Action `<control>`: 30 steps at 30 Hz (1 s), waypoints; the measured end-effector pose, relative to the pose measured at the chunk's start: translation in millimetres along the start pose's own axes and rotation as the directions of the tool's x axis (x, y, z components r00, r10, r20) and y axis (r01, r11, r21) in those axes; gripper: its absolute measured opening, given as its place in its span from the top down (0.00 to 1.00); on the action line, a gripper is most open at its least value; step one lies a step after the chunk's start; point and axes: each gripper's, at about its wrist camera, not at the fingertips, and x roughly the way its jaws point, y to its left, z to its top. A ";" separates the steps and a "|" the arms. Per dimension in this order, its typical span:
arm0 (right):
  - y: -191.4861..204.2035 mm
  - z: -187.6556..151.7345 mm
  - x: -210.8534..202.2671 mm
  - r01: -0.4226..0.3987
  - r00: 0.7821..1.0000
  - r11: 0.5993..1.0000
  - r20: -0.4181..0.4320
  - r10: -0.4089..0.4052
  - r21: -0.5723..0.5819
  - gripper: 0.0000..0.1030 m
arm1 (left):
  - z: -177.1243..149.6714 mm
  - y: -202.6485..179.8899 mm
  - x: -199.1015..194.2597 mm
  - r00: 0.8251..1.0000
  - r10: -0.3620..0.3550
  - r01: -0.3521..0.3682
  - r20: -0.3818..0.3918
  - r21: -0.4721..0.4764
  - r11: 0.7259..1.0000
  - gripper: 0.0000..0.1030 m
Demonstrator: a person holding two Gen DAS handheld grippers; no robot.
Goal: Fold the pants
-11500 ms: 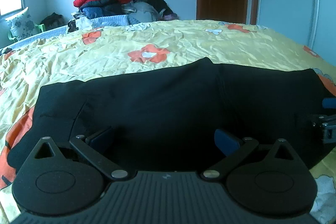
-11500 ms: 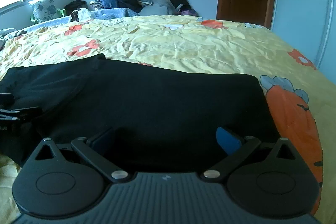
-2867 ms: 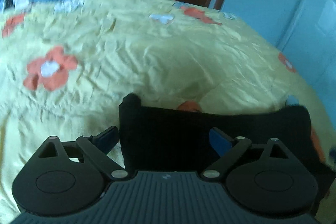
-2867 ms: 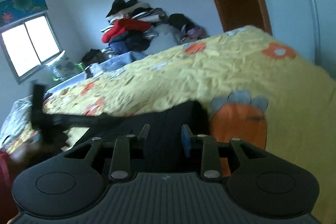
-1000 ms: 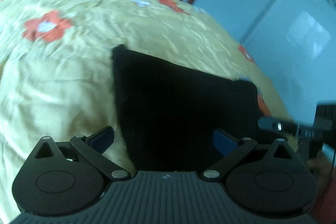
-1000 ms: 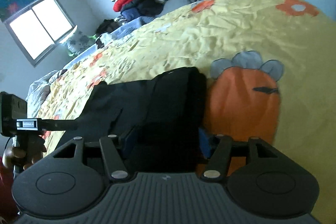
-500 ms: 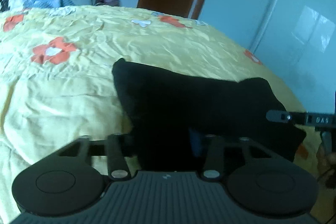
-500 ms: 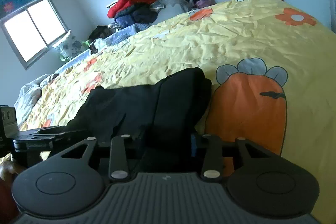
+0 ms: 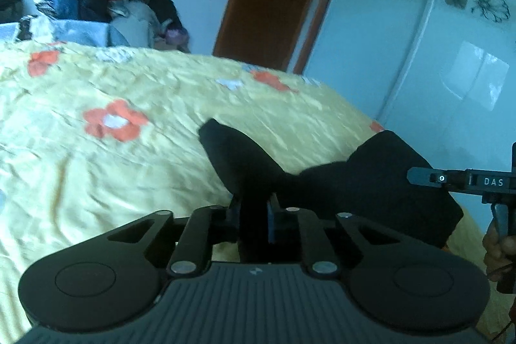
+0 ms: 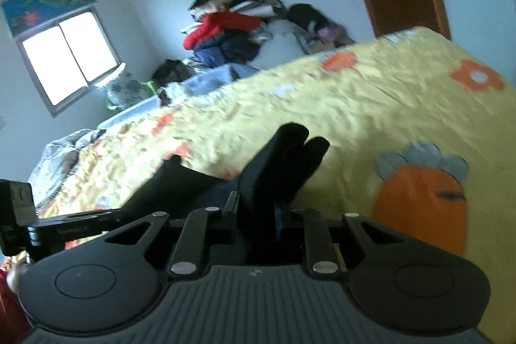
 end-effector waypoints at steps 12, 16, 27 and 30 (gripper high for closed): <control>22.1 18.6 36.0 0.178 0.984 0.979 0.016 -0.178 -0.103 0.84 | 24.9 49.4 -37.1 0.995 0.098 -0.098 0.007 -0.036 0.995 0.64; 0.0 -0.4 23.1 0.452 0.890 0.874 0.025 -0.455 -0.179 0.84 | 13.9 38.2 -27.3 0.999 0.026 -0.028 -0.030 -0.045 0.999 0.23; -57.5 -9.9 20.2 0.073 0.989 0.991 -0.136 -0.058 0.108 0.03 | -8.6 41.2 14.2 0.982 -0.066 0.030 -0.179 -0.193 0.981 0.06; -49.9 -15.5 36.3 0.047 0.982 0.998 -0.187 -0.037 0.047 0.03 | -14.7 56.2 26.1 0.968 -0.164 0.096 -0.189 -0.322 0.942 0.01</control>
